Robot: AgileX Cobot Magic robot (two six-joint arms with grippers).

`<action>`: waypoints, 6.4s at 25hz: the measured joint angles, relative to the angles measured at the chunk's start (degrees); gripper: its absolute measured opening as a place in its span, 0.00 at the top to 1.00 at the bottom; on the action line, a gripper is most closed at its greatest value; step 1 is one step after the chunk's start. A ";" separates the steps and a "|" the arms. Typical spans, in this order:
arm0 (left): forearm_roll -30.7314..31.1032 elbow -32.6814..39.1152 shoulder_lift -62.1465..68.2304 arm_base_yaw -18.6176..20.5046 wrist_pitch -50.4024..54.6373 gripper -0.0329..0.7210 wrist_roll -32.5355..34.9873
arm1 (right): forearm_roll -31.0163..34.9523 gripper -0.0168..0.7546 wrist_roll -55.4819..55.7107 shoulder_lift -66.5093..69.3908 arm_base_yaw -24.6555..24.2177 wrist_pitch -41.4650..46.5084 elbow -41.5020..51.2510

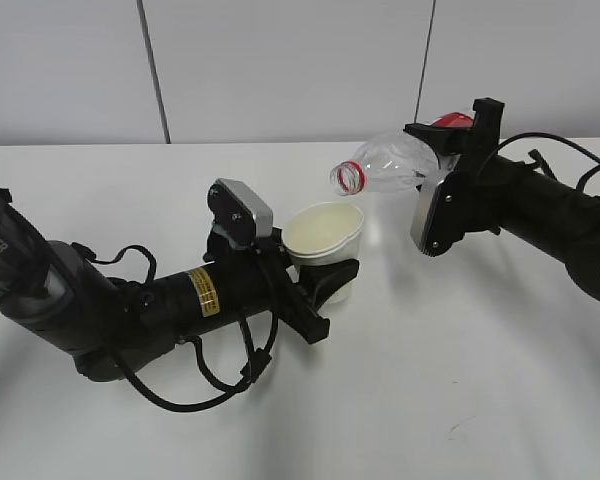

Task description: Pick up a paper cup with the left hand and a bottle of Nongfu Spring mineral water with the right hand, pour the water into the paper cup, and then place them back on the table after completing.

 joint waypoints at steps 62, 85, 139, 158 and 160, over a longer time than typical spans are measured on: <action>1.75 0.00 0.00 0.00 0.21 0.49 0.00 | 1.19 0.54 -8.11 0.00 0.10 -1.25 -0.03; 1.76 0.00 0.00 0.00 0.57 0.49 0.00 | 1.19 0.54 -8.29 0.00 0.10 -1.25 -0.03; -1.13 0.00 -0.72 1.30 1.38 0.49 0.00 | 5.53 0.54 71.87 0.00 0.10 -1.53 4.29; -4.28 0.00 -1.41 16.89 4.43 0.49 0.00 | 5.68 0.54 75.86 0.00 0.10 -0.44 4.29; -5.14 0.00 -1.41 18.52 4.49 0.49 0.00 | 5.68 0.54 77.05 0.00 0.10 -0.44 4.29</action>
